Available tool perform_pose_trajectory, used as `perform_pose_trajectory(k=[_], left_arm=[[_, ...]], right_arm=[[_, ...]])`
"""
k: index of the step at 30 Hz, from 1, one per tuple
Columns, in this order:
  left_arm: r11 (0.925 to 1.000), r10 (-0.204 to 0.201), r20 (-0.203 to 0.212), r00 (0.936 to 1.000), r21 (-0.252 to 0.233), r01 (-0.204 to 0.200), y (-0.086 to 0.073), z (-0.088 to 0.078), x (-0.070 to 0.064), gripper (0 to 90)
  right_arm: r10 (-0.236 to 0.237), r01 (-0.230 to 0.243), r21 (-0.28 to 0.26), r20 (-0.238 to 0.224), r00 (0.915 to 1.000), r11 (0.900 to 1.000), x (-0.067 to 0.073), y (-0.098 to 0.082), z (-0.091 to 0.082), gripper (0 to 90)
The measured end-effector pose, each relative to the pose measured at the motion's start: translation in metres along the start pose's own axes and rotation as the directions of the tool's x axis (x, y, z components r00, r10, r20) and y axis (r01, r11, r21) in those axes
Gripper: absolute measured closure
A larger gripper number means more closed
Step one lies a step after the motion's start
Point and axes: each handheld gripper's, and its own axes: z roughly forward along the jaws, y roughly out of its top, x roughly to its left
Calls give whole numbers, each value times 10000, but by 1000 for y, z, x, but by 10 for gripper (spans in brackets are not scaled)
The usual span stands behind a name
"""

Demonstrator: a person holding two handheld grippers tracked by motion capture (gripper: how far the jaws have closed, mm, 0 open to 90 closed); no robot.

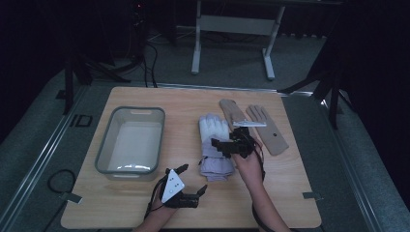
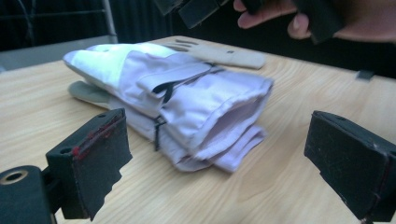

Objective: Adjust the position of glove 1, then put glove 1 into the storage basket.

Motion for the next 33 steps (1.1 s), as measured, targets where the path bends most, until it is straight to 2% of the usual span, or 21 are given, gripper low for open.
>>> perform_pose_trajectory(k=[4, 7, 9, 12, 13, 14, 17, 18, 19, 21, 22, 23, 24, 25, 26, 27, 28, 29, 30, 32, 33], left_arm=[[9996, -278, 120, 9995, 103, 277, 11, -3, -3, 68], [9978, -647, 242, 9976, 165, 643, 18, -4, -3, 68], [9905, -1307, 379, 9907, 479, 1288, 26, -1, 2, 68], [9864, -1483, 278, 9886, 759, 1458, 36, 2, 8, 68], [9864, -1483, 278, 9886, 759, 1458, 36, 2, 8, 68], [9845, -1569, 220, 9874, 835, 1545, 43, 5, 12, 68], [9800, -1713, 110, 9851, 1049, 1693, 50, 12, 18, 79], [9775, -1783, -76, 9839, 1133, 1780, 54, 16, 22, 102], [9731, -1945, -343, 9803, 1191, 1972, 58, 21, 27, 134], [9593, -2269, -804, 9706, 1538, 2370, 64, 34, 38, 135], [9536, -2298, -901, 9691, 1781, 2427, 66, 40, 41, 135], [9439, -2346, -1120, 9656, 2114, 2538, 68, 46, 43, 135], [9439, -2346, -1120, 9656, 2114, 2538, 68, 46, 43, 136], [9304, -2393, -1204, 9634, 2553, 2630, 69, 57, 44, 147], [9304, -2393, -1204, 9634, 2553, 2630, 69, 57, 44, 148], [9205, -2287, -1315, 9646, 2932, 2582, 68, 65, 43, 160], [9047, -2421, -1446, 9594, 3235, 2771, 63, 74, 44, 172], [8951, -2462, -1481, 9578, 3443, 2833, 59, 79, 46, 196], [8865, -2504, -1466, 9570, 3625, 2875, 54, 83, 47, 212], [8695, -2815, -1371, 9497, 3821, 3129, 47, 87, 50, 209], [8650, -2921, -1393, 9462, 3835, 3235, 44, 88, 51, 202]], right_arm=[[-318, 319, -125, 49, 9995, 9994, -6, -3, -7, 141], [-745, 746, -8, 391, 9965, 9972, -11, -9, -12, 142], [-782, 785, -92, 272, 9966, 9969, -16, -12, -15, 142], [-1332, 1332, -40, 58, 9911, 9911, -23, -17, -16, 141], [-1687, 1687, 65, -8, 9857, 9856, -24, -19, -15, 141], [-1786, 1786, 43, -67, 9839, 9839, -25, -20, -14, 141], [-1645, 1639, -181, -345, 9858, 9863, -27, -21, -15, 135], [-1575, 1570, -199, -316, 9870, 9874, -27, -20, -14, 105], [-1541, 1539, -320, -43, 9880, 9876, -27, -19, -13, 94], [-1356, 1364, -265, 293, 9903, 9903, -29, -16, -10, 94], [-1127, 1142, -259, 528, 9922, 9931, -31, -14, -7, 94], [-911, 919, -253, 318, 9953, 9954, -35, -12, -5, 94], [-725, 726, -209, 62, 9973, 9971, -38, -10, -3, 94], [-652, 651, -216, -9, 9979, 9976, -40, -9, 0, 99], [-652, 651, -216, -9, 9979, 9976, -40, -9, 0, 99], [-546, 547, 69, -212, 9983, 9985, -44, -7, 9, 131], [-556, 558, 119, -151, 9983, 9984, -45, -7, 12, 137], [-534, 538, 228, -194, 9984, 9983, -46, -7, 16, 138], [-399, 413, 406, -342, 9986, 9983, -48, -8, 20, 144], [-334, 350, 680, -250, 9991, 9971, -50, -11, 29, 181], [-280, 307, 808, -340, 9990, 9963, -52, -14, 32, 201]])
